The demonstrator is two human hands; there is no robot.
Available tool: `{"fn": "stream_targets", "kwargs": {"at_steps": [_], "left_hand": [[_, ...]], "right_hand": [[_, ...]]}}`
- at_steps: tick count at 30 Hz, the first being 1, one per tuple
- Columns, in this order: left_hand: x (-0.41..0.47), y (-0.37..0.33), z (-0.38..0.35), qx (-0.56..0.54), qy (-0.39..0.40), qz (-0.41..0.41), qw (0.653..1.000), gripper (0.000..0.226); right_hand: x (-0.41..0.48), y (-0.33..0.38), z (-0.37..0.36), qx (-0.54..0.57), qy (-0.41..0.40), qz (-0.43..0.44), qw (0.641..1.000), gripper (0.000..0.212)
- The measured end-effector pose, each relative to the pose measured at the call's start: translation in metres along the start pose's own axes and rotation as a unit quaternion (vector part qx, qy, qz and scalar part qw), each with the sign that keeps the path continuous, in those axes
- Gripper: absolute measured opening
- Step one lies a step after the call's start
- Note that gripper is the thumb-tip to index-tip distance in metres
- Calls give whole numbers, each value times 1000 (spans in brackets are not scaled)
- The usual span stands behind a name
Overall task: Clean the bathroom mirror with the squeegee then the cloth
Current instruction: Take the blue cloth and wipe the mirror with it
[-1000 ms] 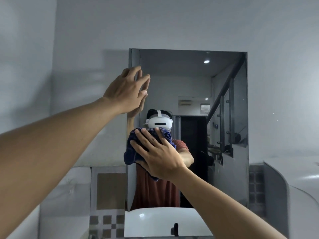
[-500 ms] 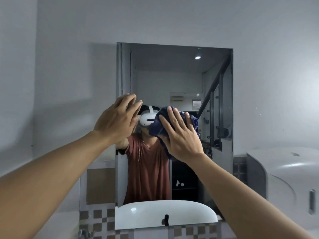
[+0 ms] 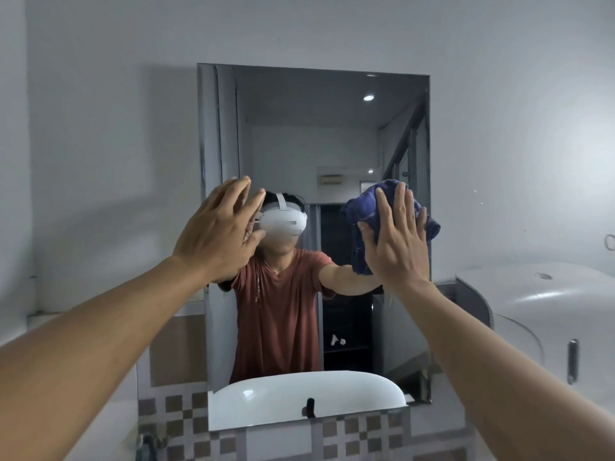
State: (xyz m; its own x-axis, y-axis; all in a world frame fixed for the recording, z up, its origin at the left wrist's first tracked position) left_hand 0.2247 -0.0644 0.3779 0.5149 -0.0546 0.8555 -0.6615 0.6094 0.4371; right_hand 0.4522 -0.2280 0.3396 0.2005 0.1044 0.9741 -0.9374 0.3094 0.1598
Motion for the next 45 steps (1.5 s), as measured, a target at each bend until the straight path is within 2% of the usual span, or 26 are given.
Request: {"fn": "stream_targets", "kwargs": {"at_steps": [8,13,20,27,34,41,45], "left_hand": [[5,18,10,9,-18,15,1000,66],[6,24,8,23,-6,15,1000,72],[7,25,11,40,-3,4,999,74],[11,33,7,48,-2,-21,999,76],[12,35,4,39,4,-24,999,74],[14,38,4,42,11,-33,999,72],[13,38,4,42,19,-36,998,73]], "right_hand": [[-32,-15,-8,18,-7,-50,999,65],[-66,-20,-12,33,10,-72,997,67],[-84,6,-28,47,12,-117,992,69],[-81,78,-56,7,63,-5,998,76],[-87,150,-85,-2,108,146,983,66],[-97,211,-109,31,110,287,951,59],[-120,225,-124,38,148,360,920,56]]}}
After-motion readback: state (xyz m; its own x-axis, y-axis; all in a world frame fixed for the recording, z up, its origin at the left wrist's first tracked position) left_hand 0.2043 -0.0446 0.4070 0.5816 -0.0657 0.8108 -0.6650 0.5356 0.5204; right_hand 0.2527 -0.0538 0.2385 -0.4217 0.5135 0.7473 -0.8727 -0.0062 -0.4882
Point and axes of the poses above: each hand's wrist, its own x-axis towards the middle knuckle, its own z-axis out of the back of the hand, y = z × x, the point moved 9 cm from there along x, towards the middle knuckle, and after that the axes turned 15 degrees about x, right-handed, at the moved point
